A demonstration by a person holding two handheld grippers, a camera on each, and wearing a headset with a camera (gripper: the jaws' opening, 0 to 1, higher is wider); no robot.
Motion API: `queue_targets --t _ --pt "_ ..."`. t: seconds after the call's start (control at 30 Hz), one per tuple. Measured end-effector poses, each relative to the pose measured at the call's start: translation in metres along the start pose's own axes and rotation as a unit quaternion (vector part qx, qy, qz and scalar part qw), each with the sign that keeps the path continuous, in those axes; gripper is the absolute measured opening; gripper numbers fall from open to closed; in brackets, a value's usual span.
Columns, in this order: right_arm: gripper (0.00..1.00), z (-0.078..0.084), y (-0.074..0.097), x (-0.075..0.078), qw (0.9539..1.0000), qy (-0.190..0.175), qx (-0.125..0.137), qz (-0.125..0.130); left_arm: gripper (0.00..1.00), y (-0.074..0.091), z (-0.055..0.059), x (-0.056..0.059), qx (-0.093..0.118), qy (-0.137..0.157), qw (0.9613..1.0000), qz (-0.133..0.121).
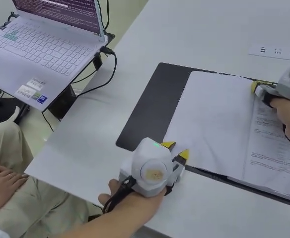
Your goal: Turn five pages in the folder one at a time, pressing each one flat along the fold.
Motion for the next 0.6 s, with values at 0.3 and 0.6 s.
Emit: queue_targets --t 0.3,0.6 --pt "0.0 0.008 0.019 -0.007 0.9999 -0.01 0.003 -0.009 0.18 0.0 0.0 0.0 -0.002 0.0 1.0 0.0" --pt "0.0 0.013 0.04 -0.02 0.9997 -0.019 0.007 -0.016 0.18 -0.001 0.0 0.0 -0.003 -0.001 1.0 0.0"
Point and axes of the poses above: the centre of the closed fingertips' face, and the gripper's own axes: y roughly backward along the fingers, x roughly to its right, z roughly out of its underside, the point moved 5 cm from there along y, roughly backward along the fingers, and after that the axes turned 12 degrees about x, right-handed, at the moved point
